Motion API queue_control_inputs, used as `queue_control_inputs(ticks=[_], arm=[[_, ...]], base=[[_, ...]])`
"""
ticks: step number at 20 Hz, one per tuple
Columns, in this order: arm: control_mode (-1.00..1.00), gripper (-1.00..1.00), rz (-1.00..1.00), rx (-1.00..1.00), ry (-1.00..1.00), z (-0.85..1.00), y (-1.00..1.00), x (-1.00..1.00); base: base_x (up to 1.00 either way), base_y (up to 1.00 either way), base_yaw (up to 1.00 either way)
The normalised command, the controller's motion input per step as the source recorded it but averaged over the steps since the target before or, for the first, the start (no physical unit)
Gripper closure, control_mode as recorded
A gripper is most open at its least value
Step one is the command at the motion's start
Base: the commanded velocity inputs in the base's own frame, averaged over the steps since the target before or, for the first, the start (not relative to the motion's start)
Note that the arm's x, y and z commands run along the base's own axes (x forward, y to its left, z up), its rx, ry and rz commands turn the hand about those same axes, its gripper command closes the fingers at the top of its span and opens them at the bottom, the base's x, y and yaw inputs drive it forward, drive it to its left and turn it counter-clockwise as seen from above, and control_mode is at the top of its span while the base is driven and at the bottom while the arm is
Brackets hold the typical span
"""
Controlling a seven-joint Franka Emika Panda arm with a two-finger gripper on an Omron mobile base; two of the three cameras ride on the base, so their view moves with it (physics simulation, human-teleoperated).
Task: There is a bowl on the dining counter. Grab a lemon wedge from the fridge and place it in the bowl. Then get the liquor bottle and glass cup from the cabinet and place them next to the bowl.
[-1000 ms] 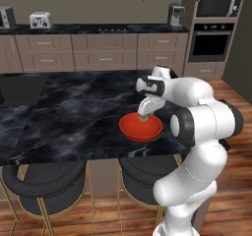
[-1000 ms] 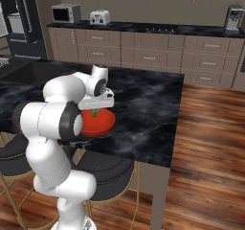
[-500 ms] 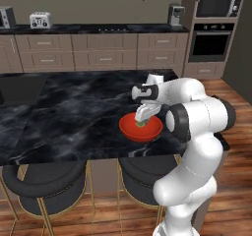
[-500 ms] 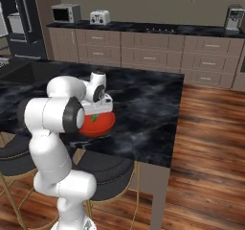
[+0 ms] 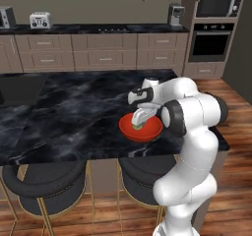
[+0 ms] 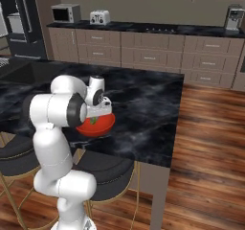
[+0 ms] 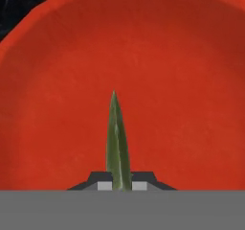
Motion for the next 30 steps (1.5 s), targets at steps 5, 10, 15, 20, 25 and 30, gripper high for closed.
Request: queue_control_inputs(ticks=[5,10,15,20,25,30], arm=[[-1.00,1.00,0.02,0.00,0.00,-0.16,0.00,0.18],[-1.00,1.00,0.02,0.00,0.00,-0.20,0.00,0.12],[-1.00,-1.00,0.01,-0.04,-0.01,-0.28,0.07,-0.03],[-1.00,-1.00,0.00,-0.01,-0.04,-0.01,0.10,-0.25],[-1.00,-1.00,0.00,0.00,-0.04,0.21,0.02,-0.34],[-1.00,-1.00,0.00,0.00,-0.08,0.32,0.00,-0.47]], base=[[0.00,0.00,0.00],[0.00,0.00,0.00],[0.00,0.00,0.00],[0.00,0.00,0.00],[0.00,0.00,0.00],[0.00,0.00,0.00]])
